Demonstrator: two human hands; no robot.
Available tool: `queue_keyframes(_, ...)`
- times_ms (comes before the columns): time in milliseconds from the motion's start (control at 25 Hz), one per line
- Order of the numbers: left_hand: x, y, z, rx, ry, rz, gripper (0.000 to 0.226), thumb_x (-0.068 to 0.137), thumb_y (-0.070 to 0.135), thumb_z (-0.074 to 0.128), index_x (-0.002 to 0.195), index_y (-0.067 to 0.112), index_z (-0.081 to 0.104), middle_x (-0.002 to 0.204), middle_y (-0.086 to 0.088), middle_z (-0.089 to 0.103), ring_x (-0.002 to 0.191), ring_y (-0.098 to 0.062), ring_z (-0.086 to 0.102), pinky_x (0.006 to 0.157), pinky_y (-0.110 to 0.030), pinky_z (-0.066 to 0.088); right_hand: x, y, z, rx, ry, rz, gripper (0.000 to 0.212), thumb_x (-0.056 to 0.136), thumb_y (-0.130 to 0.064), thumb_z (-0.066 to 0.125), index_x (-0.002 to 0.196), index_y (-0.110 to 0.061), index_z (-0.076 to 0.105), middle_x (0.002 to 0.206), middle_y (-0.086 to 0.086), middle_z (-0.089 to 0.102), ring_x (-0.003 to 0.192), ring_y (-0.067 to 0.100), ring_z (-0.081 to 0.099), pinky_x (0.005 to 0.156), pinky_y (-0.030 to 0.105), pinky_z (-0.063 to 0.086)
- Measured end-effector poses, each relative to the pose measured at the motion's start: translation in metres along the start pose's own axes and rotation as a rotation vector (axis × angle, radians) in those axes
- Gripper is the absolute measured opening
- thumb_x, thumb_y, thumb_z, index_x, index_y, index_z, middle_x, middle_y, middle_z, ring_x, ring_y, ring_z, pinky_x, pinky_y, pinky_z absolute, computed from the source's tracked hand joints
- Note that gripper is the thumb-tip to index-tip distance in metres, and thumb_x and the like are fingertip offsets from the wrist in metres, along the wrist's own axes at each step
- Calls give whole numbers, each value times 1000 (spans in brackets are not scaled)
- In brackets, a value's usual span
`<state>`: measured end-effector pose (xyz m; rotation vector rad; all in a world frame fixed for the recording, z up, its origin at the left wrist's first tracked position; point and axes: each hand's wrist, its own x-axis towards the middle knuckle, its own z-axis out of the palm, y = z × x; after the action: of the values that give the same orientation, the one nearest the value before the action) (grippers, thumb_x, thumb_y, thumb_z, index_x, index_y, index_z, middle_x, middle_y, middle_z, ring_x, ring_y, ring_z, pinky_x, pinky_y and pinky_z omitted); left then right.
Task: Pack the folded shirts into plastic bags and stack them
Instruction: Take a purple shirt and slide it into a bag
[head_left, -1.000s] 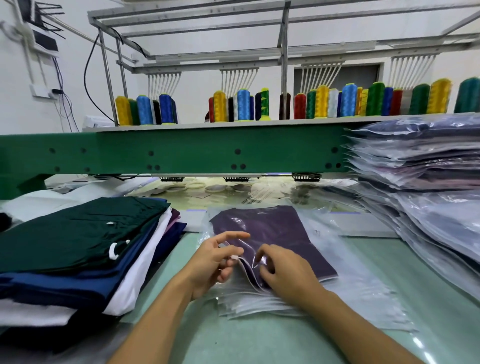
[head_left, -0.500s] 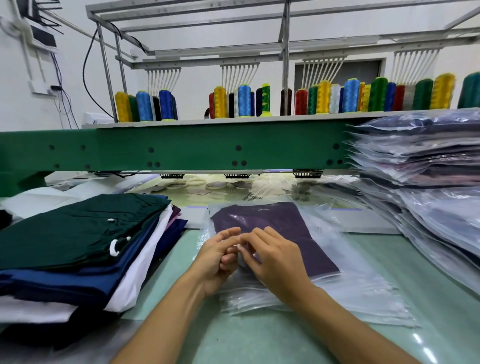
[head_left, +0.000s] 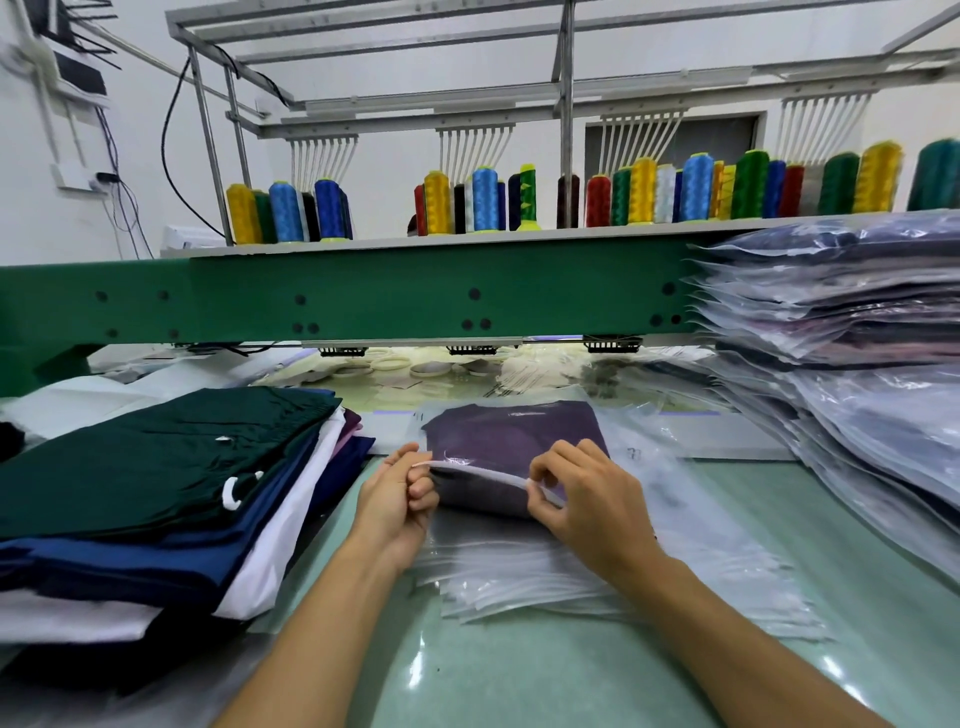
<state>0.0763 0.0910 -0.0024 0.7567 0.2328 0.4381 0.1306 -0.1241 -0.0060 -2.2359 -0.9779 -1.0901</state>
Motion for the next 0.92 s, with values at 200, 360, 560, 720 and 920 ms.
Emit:
queue_keyframes(200,3,9,-7,-4,88,6,20,95,-4,57,98,15,56,51,3,46,43,-7,51,41,-16,42,-1,20,-6,-44,-19,73,10,81,-32,72,78,-30,63,75,-16,60,74,14,50,50,27,43)
queue_keyframes(360,4,11,-12,-5,111,10,19,96,0,59,104,17,56,54,1,52,52,-9,58,61,-26,51,-1,38,-13,-51,-40,145,7,82,-35,72,81,-32,66,79,-18,64,79,15,50,55,29,44)
queue_keyframes(560,3,13,-13,-13,141,-8,21,94,3,61,105,20,56,57,1,47,59,-8,56,77,-44,55,-2,53,-22,-64,-27,221,8,82,-33,73,80,-34,65,79,-22,63,79,13,48,50,25,37)
queue_keyframes(720,2,14,-14,-65,184,-35,16,96,1,58,96,18,58,56,0,45,62,-8,54,74,-58,57,-5,66,-26,-52,-27,306,10,83,-34,71,81,-35,62,79,-24,61,79,11,45,48,22,30)
queue_keyframes(920,2,14,-15,-132,208,-39,13,94,-3,56,98,8,60,57,-1,42,65,-8,51,83,-71,52,-5,69,-26,-12,-26,349,11,84,-33,69,80,-34,59,77,-22,61,77,14,50,55,30,46)
